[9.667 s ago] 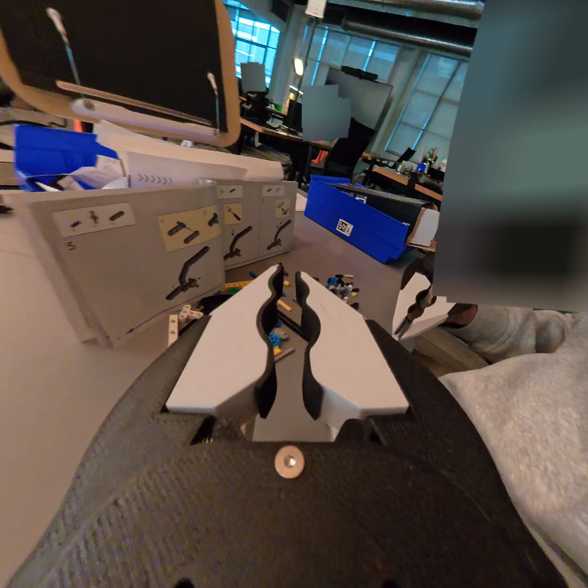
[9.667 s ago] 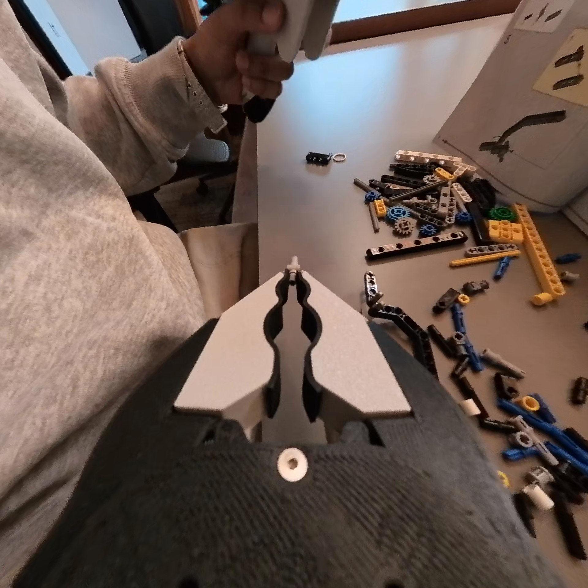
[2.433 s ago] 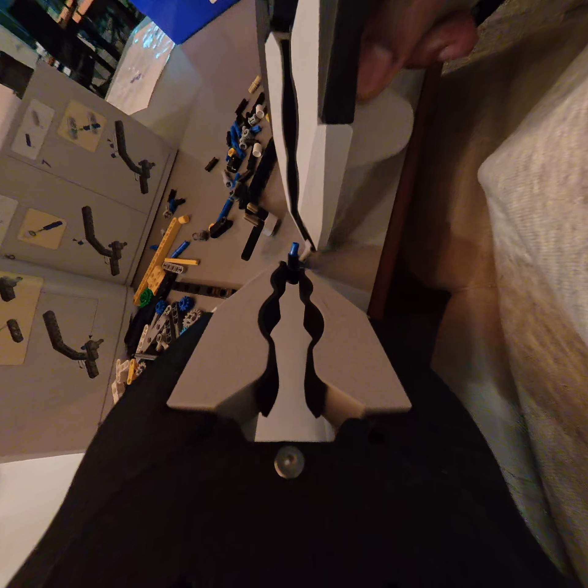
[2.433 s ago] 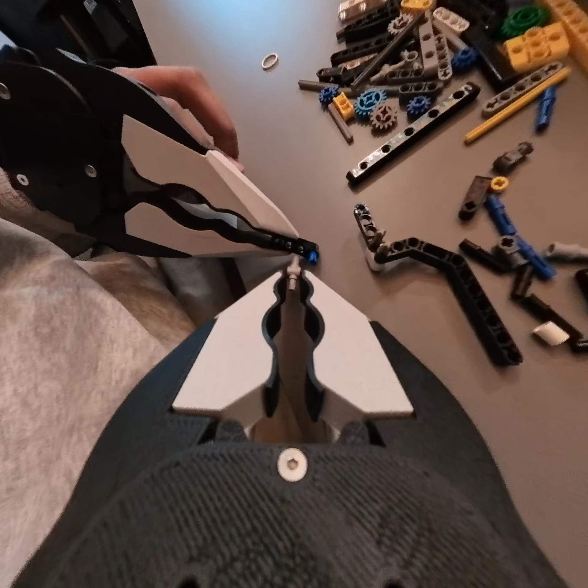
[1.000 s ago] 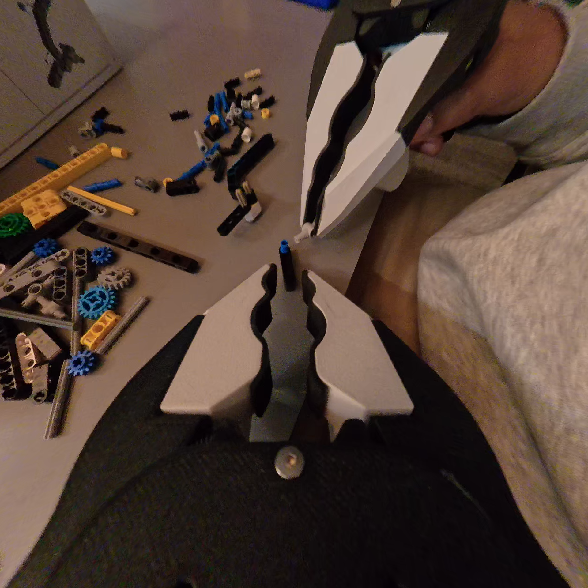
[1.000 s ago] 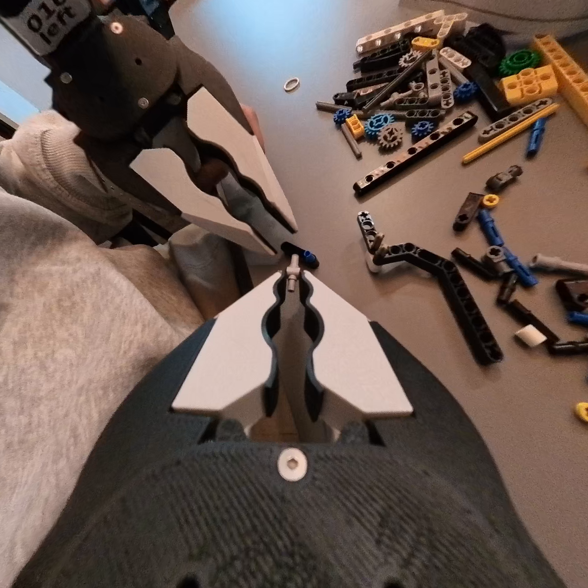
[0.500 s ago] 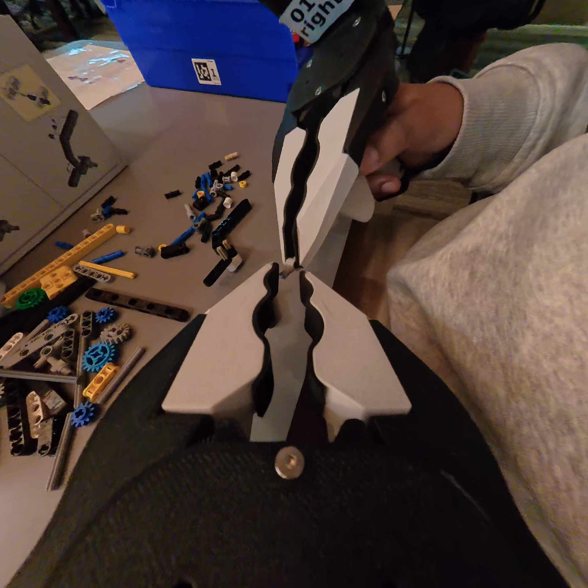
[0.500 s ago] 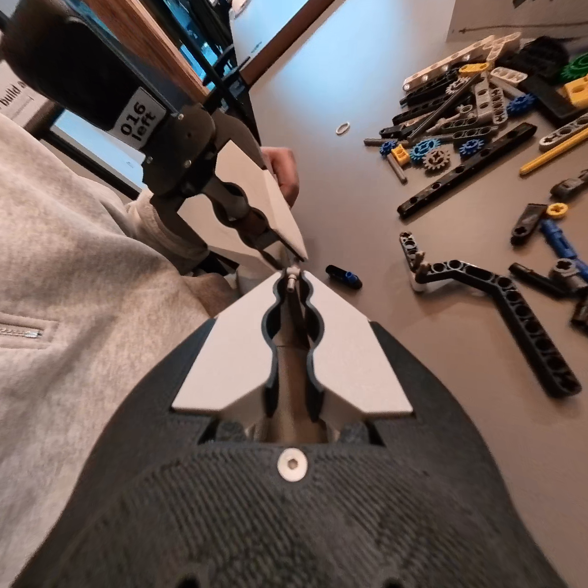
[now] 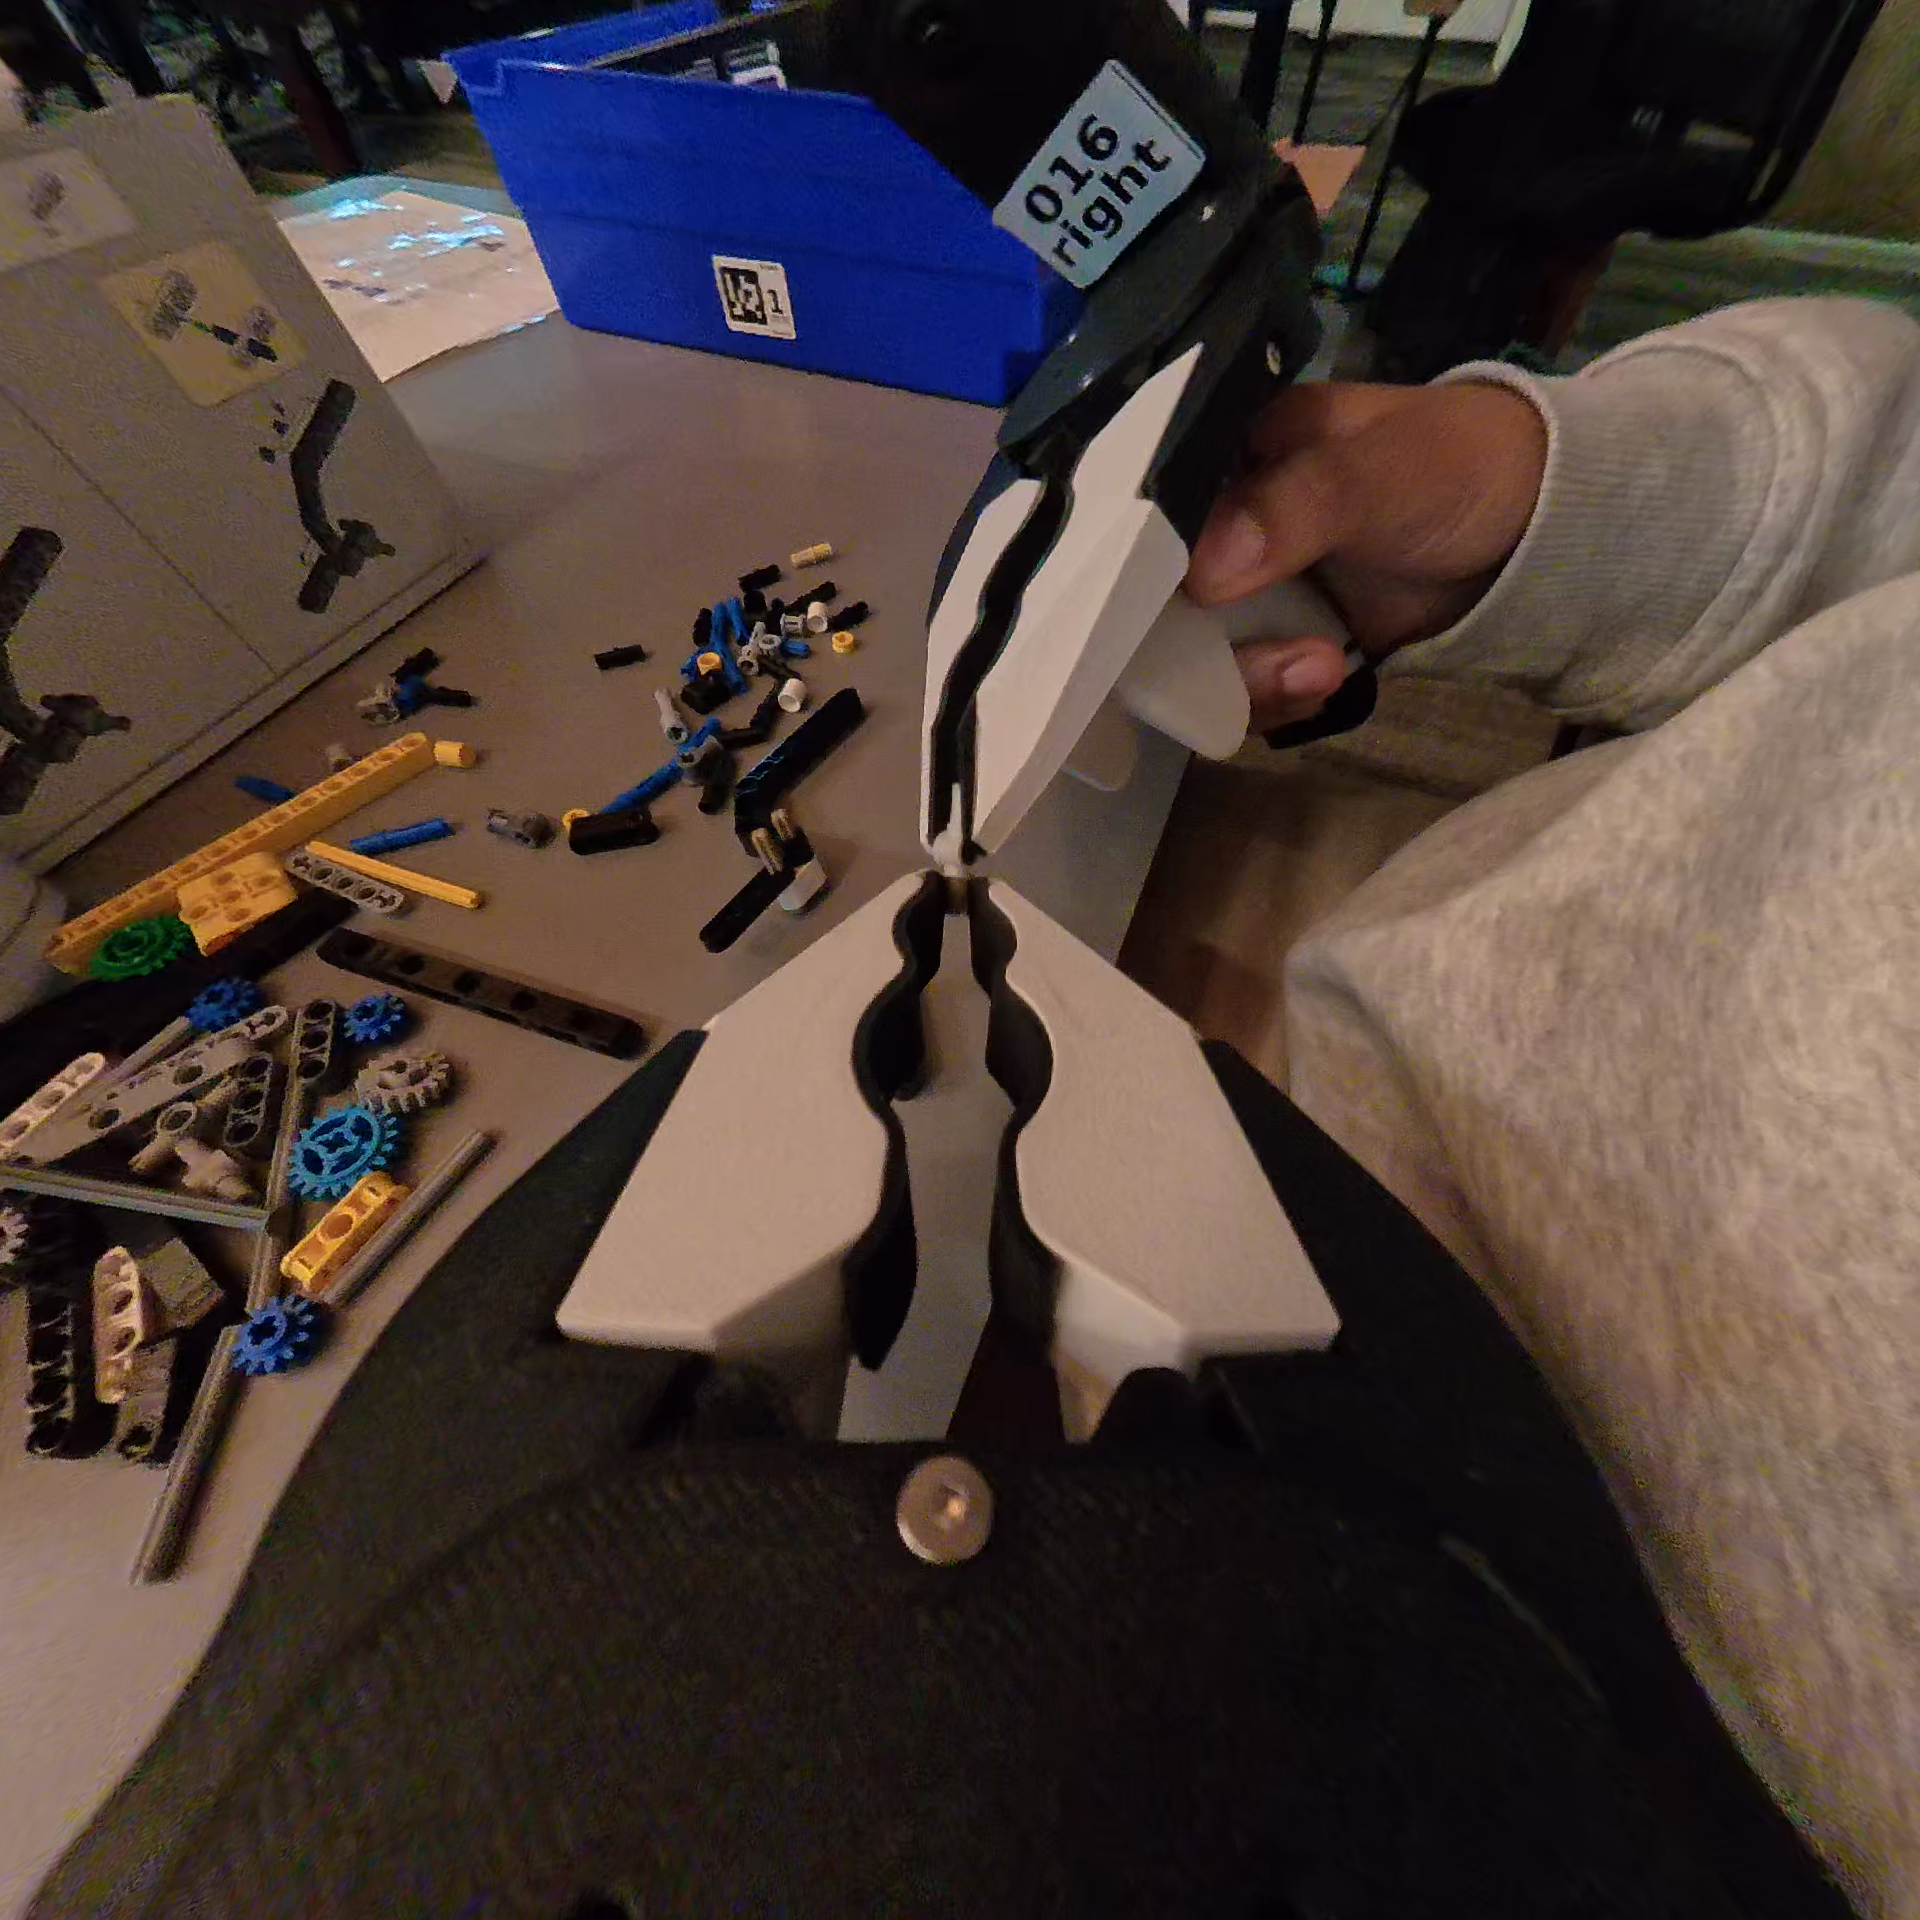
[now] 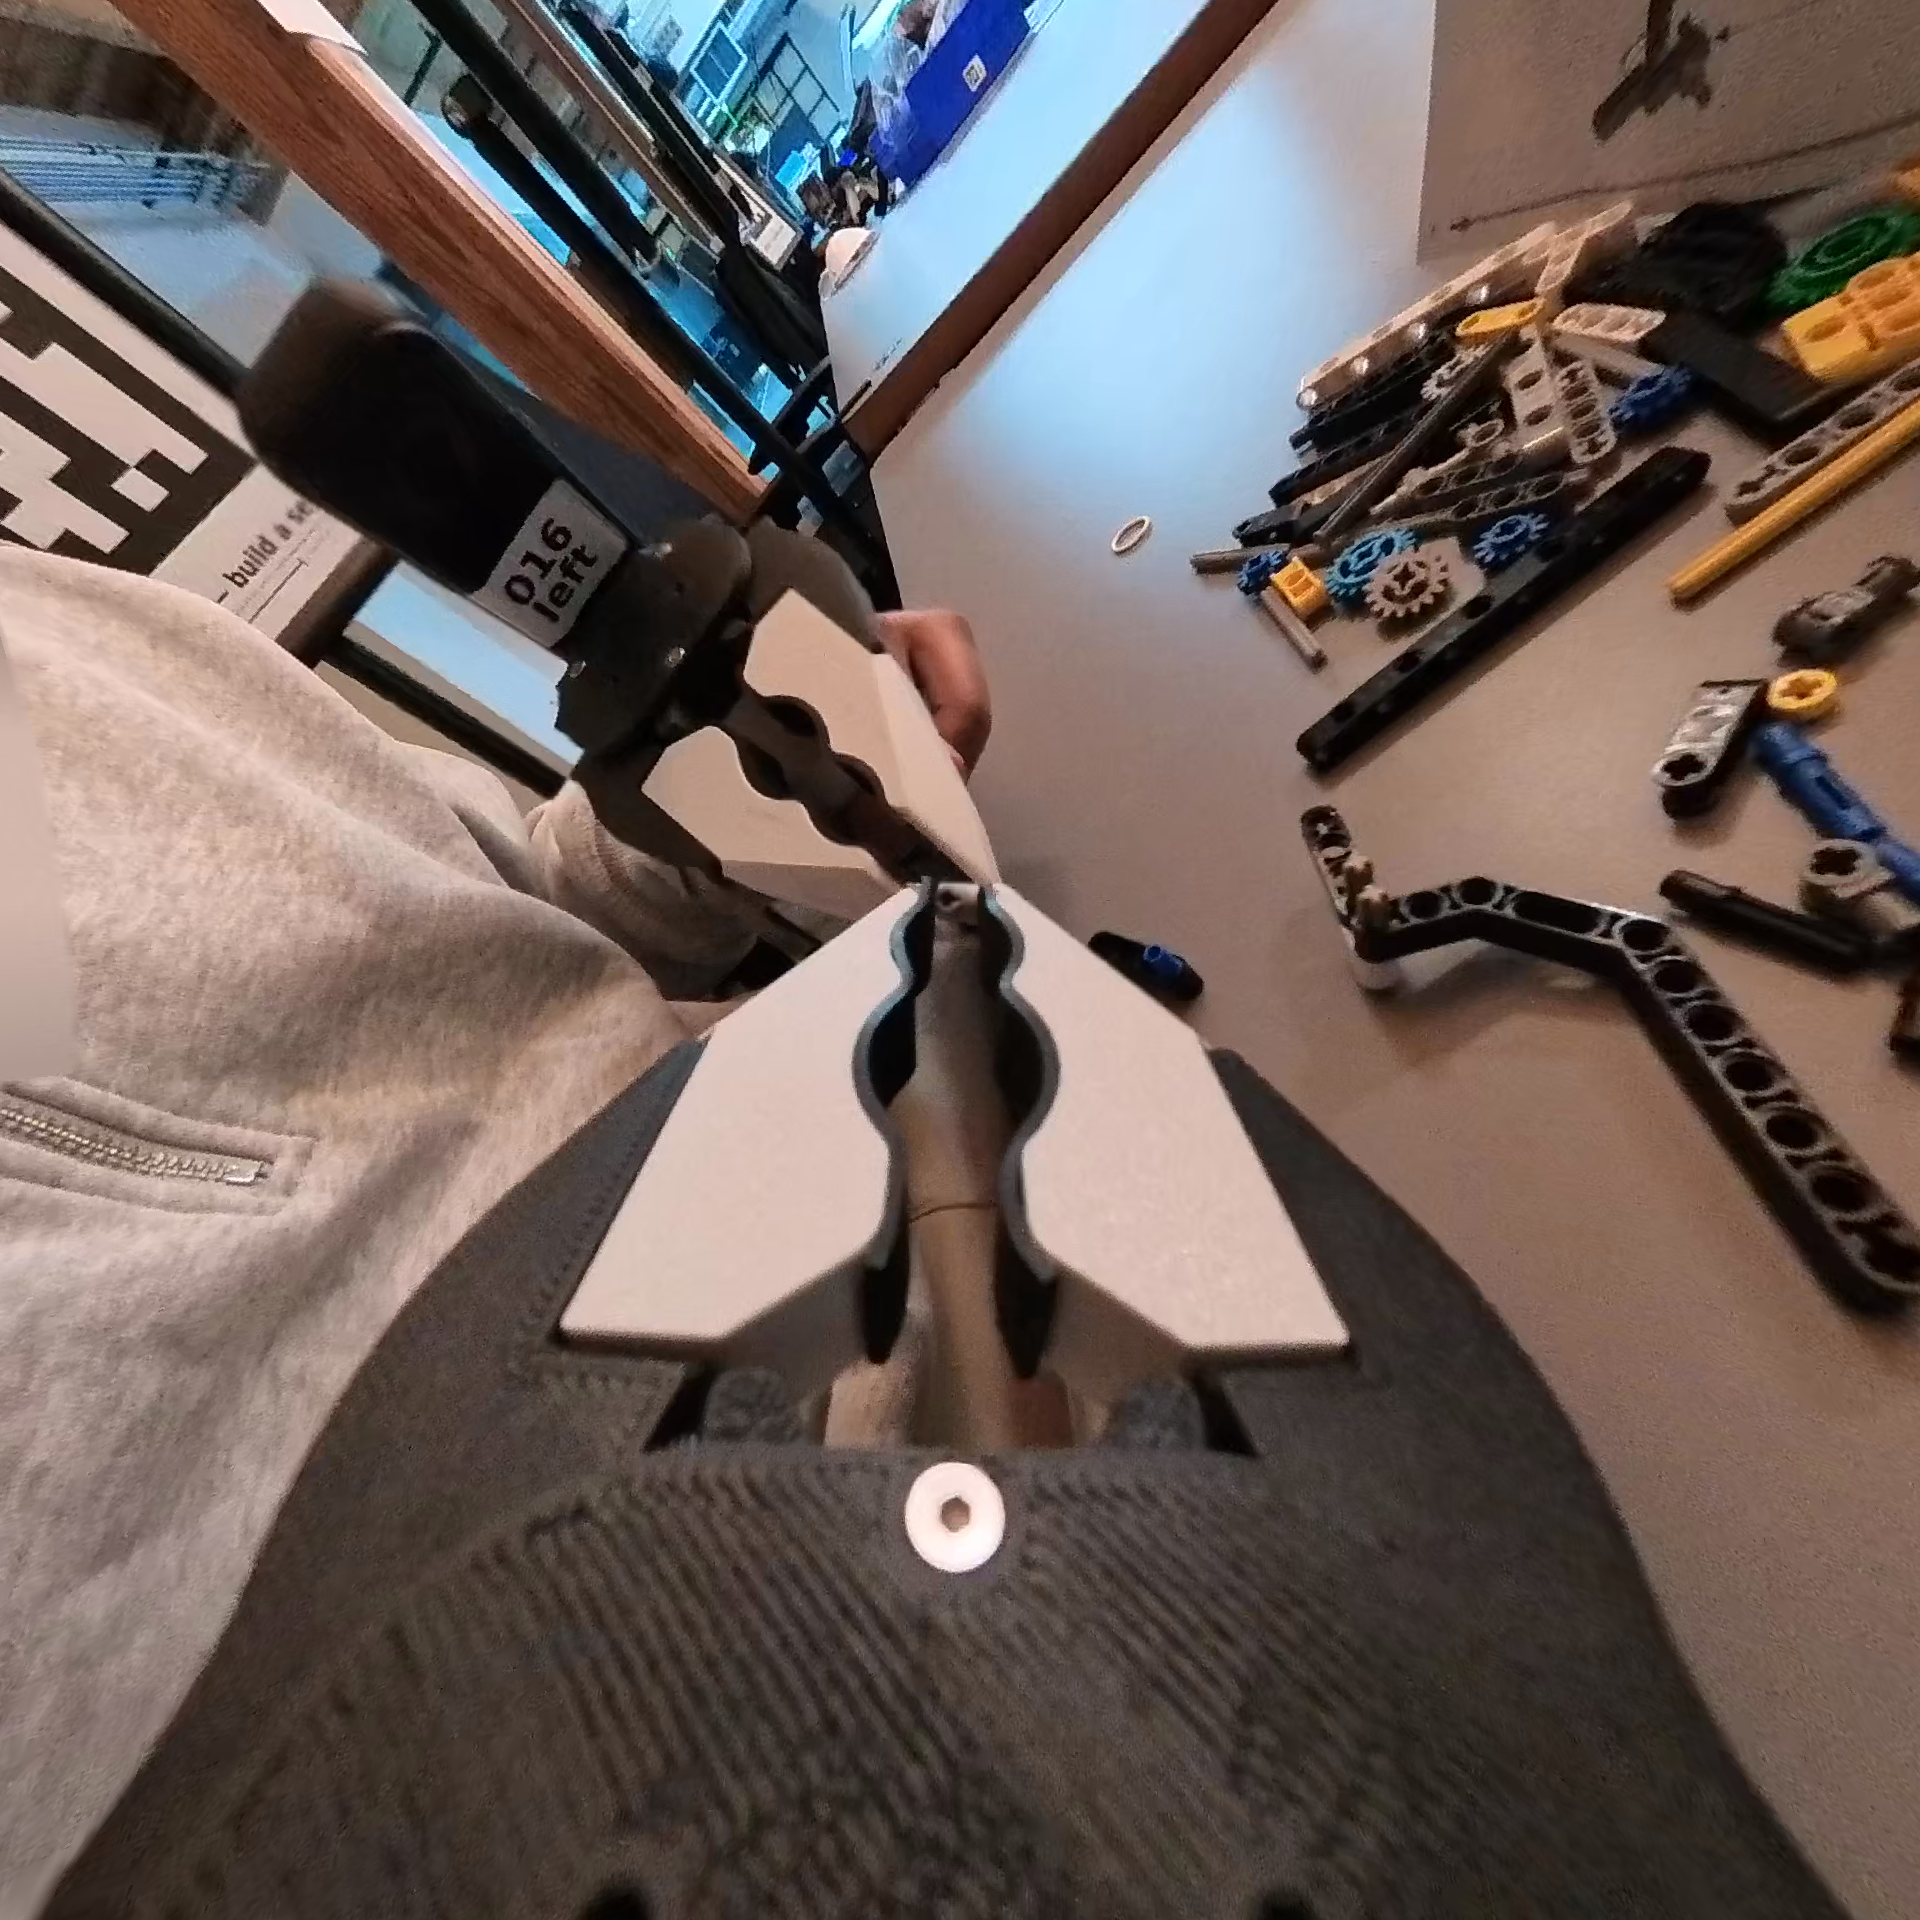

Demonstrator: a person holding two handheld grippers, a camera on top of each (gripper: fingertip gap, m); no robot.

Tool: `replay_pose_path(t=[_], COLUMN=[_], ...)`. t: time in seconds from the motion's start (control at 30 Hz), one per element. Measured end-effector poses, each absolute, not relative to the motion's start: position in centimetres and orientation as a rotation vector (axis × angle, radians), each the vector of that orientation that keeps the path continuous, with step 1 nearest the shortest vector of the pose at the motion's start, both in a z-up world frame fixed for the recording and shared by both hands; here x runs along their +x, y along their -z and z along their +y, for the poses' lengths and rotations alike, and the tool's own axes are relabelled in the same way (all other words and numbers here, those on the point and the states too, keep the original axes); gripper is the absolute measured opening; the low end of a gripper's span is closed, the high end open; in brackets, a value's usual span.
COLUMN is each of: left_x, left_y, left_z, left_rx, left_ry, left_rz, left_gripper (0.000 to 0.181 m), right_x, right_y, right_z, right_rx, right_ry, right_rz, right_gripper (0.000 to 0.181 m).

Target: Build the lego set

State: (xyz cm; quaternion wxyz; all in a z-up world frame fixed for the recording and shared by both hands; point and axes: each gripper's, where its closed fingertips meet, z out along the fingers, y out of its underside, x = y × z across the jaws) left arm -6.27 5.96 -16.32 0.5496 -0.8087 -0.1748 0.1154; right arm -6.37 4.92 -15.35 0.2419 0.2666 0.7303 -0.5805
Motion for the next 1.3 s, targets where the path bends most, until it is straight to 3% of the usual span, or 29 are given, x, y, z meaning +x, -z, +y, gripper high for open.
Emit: replay_pose_path(t=[0.03, 0.4, 0.57, 1.17, 1.3], left_x=[-6.4, -5.1, -4.4, -4.4, -4.6], left_y=[16.2, 14.3, 12.5, 12.1, 12.5], left_z=[6.0, 6.2, 6.0, 6.0, 6.0], left_rx=[-1.899, -1.666, -1.524, -1.482, -1.496], left_ry=[-0.260, 0.206, 0.370, 0.419, 0.414], left_rz=[-0.430, -0.543, -0.533, -0.542, -0.556], left_gripper=[0.003, 0.003, 0.002, 0.003, 0.018], right_x=[-6.5, -6.4, -5.7, -5.0, -5.9], right_y=[15.1, 10.6, 10.9, 10.7, 10.2], right_z=[5.0, 5.7, 5.1, 4.8, 5.2], right_rx=[0.718, 0.392, 0.321, 0.306, 0.411], right_ry=[1.612, 2.037, 2.035, 2.002, 2.018], right_rz=[1.999, 2.087, 2.131, 2.052, 1.947], right_gripper=[0.007, 0.014, 0.016, 0.002, 0.002])
